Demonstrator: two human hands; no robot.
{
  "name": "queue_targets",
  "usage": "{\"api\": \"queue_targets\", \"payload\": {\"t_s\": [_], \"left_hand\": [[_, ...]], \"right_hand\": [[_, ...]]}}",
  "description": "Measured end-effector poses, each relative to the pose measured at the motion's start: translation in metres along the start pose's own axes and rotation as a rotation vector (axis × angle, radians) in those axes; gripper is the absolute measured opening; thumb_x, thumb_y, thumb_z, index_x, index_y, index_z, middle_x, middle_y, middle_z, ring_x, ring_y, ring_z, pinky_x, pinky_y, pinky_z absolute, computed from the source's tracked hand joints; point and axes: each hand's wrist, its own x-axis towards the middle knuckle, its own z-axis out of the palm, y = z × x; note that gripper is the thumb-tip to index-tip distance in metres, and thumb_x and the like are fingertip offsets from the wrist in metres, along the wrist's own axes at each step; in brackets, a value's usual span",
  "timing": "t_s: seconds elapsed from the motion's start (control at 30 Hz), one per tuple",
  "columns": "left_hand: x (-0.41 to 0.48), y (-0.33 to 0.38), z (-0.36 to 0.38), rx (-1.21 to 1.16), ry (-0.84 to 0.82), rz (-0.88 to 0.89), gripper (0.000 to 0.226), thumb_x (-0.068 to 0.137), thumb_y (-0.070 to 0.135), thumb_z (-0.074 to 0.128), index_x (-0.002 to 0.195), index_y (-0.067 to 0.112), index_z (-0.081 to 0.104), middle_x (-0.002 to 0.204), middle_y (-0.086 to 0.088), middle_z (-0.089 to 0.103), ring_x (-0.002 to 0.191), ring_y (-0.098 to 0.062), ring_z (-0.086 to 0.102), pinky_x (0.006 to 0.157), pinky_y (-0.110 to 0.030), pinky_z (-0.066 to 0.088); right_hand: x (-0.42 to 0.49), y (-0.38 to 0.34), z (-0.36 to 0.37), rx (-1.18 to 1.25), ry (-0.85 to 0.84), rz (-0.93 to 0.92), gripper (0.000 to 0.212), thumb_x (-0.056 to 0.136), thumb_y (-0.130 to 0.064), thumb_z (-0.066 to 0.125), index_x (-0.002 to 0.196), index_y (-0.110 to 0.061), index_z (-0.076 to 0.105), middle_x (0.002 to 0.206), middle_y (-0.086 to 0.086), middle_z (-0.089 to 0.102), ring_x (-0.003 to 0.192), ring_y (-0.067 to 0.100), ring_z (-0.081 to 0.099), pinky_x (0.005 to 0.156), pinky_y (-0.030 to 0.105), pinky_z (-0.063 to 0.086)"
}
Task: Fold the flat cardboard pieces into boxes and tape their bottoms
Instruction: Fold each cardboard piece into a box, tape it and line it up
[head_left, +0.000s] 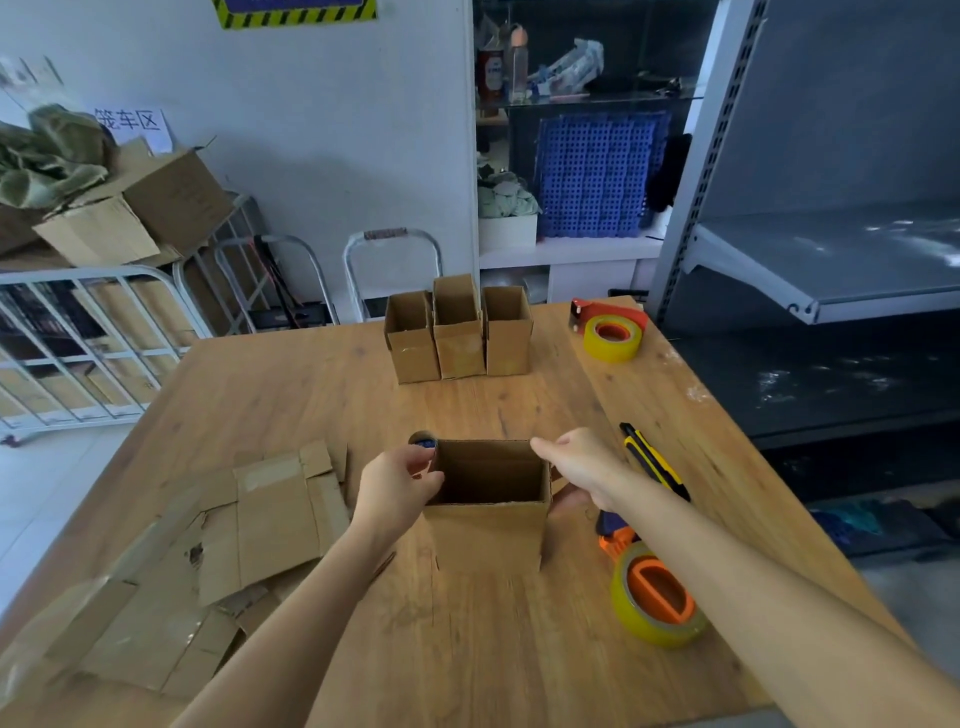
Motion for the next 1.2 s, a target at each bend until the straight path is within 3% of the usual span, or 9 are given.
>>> {"api": "queue_targets", "payload": {"t_s": [0.1, 0.2, 0.3, 0.4, 0.57, 0.73, 0.9, 1.07, 1.2], "left_hand": [[0.000, 0.005, 0.000, 0.133, -0.077, 0.084, 0.040, 0.090, 0.020, 0.063, 0.130, 0.019, 0.059, 0.116, 0.001, 0.067, 0.101, -0.008, 0.061, 0.086, -0.016, 0.048], [-0.002, 0.017, 0.004, 0.316, -0.206, 0.212, 0.046, 0.093, 0.030, 0.059, 0.136, 0.017, 0.054, 0.121, 0.003, 0.062, 0.105, -0.009, 0.059, 0.086, -0.017, 0.047], [0.000, 0.020, 0.007, 0.353, -0.310, 0.196, 0.048, 0.094, 0.040, 0.056, 0.135, 0.015, 0.054, 0.141, 0.001, 0.045, 0.129, -0.013, 0.041, 0.104, -0.028, 0.035], [0.004, 0.012, 0.008, 0.315, -0.346, 0.161, 0.050, 0.094, 0.039, 0.055, 0.138, 0.016, 0.050, 0.146, 0.002, 0.036, 0.130, -0.011, 0.036, 0.107, -0.027, 0.031], [0.003, 0.009, 0.015, 0.301, -0.337, 0.157, 0.056, 0.095, 0.035, 0.056, 0.145, 0.018, 0.039, 0.142, 0.007, 0.032, 0.117, -0.004, 0.036, 0.100, -0.020, 0.030], [0.002, 0.009, 0.016, 0.322, -0.317, 0.178, 0.054, 0.096, 0.037, 0.052, 0.145, 0.017, 0.041, 0.136, 0.008, 0.036, 0.110, -0.002, 0.037, 0.094, -0.016, 0.031], [-0.002, 0.012, 0.015, 0.316, -0.283, 0.180, 0.051, 0.098, 0.041, 0.048, 0.142, 0.017, 0.045, 0.139, 0.006, 0.040, 0.121, -0.007, 0.042, 0.099, -0.020, 0.033], [-0.009, 0.014, 0.006, 0.165, -0.175, 0.215, 0.043, 0.094, 0.052, 0.038, 0.102, 0.021, 0.067, 0.096, 0.008, 0.060, 0.092, -0.012, 0.057, 0.073, -0.019, 0.044], [-0.007, 0.008, -0.004, 0.080, -0.100, 0.274, 0.084, 0.077, 0.075, 0.040, 0.138, 0.018, 0.047, 0.130, 0.007, 0.046, 0.116, -0.010, 0.047, 0.093, -0.025, 0.041]], "right_hand": [[0.005, -0.001, 0.003, 0.002, 0.034, 0.013, 0.043, 0.098, -0.035, 0.054, 0.125, -0.002, 0.053, 0.107, 0.005, 0.053, 0.101, 0.033, 0.063, 0.069, 0.044, 0.062], [0.009, -0.003, 0.006, -0.043, 0.090, -0.011, 0.042, 0.098, -0.037, 0.052, 0.114, 0.002, 0.058, 0.103, 0.011, 0.059, 0.088, 0.025, 0.058, 0.077, 0.049, 0.059], [0.010, -0.004, 0.004, -0.020, 0.056, 0.004, 0.043, 0.098, -0.039, 0.052, 0.121, -0.003, 0.056, 0.103, 0.005, 0.054, 0.083, 0.019, 0.053, 0.062, 0.039, 0.061], [0.010, 0.002, -0.003, 0.079, -0.045, 0.035, 0.045, 0.096, -0.045, 0.053, 0.125, -0.009, 0.054, 0.107, 0.000, 0.051, 0.091, 0.020, 0.059, 0.061, 0.033, 0.060], [0.014, 0.026, -0.019, 0.236, -0.139, 0.044, 0.038, 0.095, -0.037, 0.058, 0.117, -0.006, 0.061, 0.111, 0.013, 0.068, 0.098, 0.027, 0.068, 0.084, 0.046, 0.059], [0.017, 0.035, -0.003, -0.065, -0.074, -0.071, 0.032, 0.090, -0.029, 0.068, 0.115, -0.011, 0.059, 0.104, 0.002, 0.066, 0.091, 0.016, 0.067, 0.070, 0.027, 0.058], [0.030, 0.045, 0.021, -0.259, 0.056, -0.085, 0.049, 0.082, -0.041, 0.071, 0.121, -0.013, 0.060, 0.113, 0.006, 0.067, 0.100, 0.022, 0.064, 0.083, 0.041, 0.059], [0.022, 0.043, 0.011, -0.312, 0.014, -0.178, 0.068, 0.089, -0.041, 0.066, 0.146, -0.016, 0.038, 0.142, 0.007, 0.050, 0.125, 0.024, 0.052, 0.100, 0.037, 0.049], [0.005, 0.020, -0.006, -0.225, 0.009, -0.339, 0.068, 0.092, -0.049, 0.056, 0.150, -0.022, 0.031, 0.151, 0.002, 0.040, 0.135, 0.020, 0.042, 0.106, 0.037, 0.041]]}}
